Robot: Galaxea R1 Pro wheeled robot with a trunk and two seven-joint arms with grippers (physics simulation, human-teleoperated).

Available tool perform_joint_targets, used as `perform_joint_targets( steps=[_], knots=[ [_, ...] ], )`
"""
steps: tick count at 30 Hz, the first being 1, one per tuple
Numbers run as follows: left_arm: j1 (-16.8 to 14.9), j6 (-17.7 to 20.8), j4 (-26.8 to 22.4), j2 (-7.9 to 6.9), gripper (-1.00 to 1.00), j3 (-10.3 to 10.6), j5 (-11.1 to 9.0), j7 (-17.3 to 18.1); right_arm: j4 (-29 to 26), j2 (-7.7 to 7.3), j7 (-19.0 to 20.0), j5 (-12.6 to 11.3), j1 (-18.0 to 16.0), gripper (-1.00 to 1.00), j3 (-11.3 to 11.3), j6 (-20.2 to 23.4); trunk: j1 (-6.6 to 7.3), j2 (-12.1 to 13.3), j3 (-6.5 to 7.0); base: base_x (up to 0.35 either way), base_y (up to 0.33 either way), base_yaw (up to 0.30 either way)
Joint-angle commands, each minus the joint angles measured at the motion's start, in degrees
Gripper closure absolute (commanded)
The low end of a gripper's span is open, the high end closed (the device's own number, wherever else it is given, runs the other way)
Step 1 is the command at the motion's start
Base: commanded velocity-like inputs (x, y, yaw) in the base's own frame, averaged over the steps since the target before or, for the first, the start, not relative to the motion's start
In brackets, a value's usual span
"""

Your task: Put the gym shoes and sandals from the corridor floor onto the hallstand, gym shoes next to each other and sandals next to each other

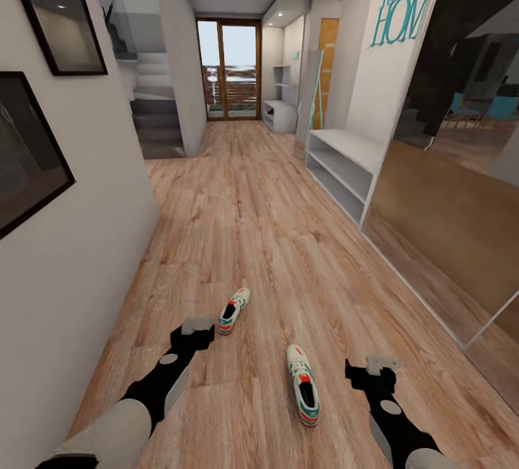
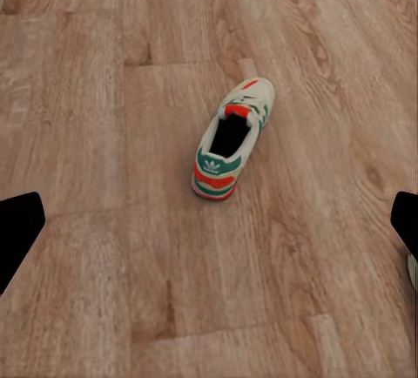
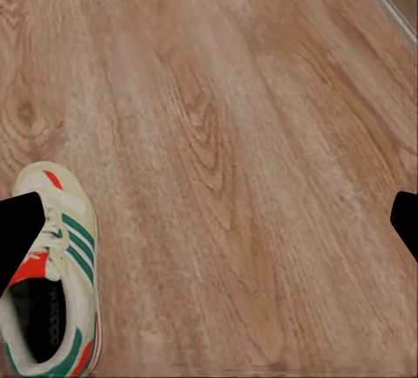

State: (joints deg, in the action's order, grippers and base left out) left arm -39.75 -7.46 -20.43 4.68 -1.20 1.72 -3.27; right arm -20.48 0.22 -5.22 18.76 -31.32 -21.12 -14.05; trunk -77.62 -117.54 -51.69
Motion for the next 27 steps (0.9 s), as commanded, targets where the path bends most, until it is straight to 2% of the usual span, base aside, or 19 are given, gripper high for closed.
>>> perform_joint_targets(
  steps=[1, 3, 4, 11, 14, 15, 18, 27],
  knots=[
    [-0.73, 0.85, 0.00, 0.07, -1.00, -0.12, 0.18, -0.05, -0.07, 0.25, -0.17, 0.54, -0.21, -1.00, -0.24, 0.71, -0.22, -0.44, -0.24, 0.000, 0.000, 0.000],
    [-1.95, 2.44, -0.06, 0.13, -1.00, -0.12, 0.17, 0.28, -0.58, 0.76, -0.13, 0.58, -0.68, -1.00, -0.24, 2.52, -0.66, -1.24, -0.60, 0.000, 0.000, 0.000],
    [-3.31, 3.98, -0.14, 0.20, -1.00, -0.12, 0.18, 0.98, -1.85, 1.80, -0.09, 0.62, -1.52, -1.00, -0.24, 5.21, -0.88, -1.64, -0.78, 0.000, 0.000, 0.000],
    [-4.51, 5.44, -0.79, 0.21, -1.00, -0.11, 0.20, 2.07, -4.98, 3.99, 0.08, 0.65, -2.42, -1.00, -0.18, 8.81, -2.41, -4.45, -2.03, 0.000, 0.000, 0.000],
    [-4.34, 5.48, -0.92, 0.14, -1.00, -0.06, 0.21, 2.21, -5.26, 4.26, 1.35, 0.66, -2.53, -1.00, -0.16, 9.21, -3.07, -5.65, -2.57, 0.000, 0.000, 0.000],
    [-4.08, 5.30, -0.95, 0.04, -1.00, 0.02, 0.21, 2.35, -5.39, 4.29, 5.11, 0.69, -2.58, -1.00, -0.19, 9.38, -3.29, -6.05, -2.75, 0.000, 0.000, 0.000],
    [-3.90, 5.26, -0.94, 0.00, -1.00, 0.05, 0.26, 2.51, -5.44, 4.20, 9.18, 0.80, -2.59, -1.00, -0.23, 9.50, -3.95, -7.25, -3.29, 0.000, 0.000, 0.000],
    [-3.85, 5.50, -0.83, -0.09, -1.00, 0.06, 0.36, 2.57, -5.51, 4.08, 10.51, 0.91, -2.60, -1.00, -0.34, 9.50, -5.93, -10.86, -4.91, 0.000, 0.000, 0.000]
  ],
)
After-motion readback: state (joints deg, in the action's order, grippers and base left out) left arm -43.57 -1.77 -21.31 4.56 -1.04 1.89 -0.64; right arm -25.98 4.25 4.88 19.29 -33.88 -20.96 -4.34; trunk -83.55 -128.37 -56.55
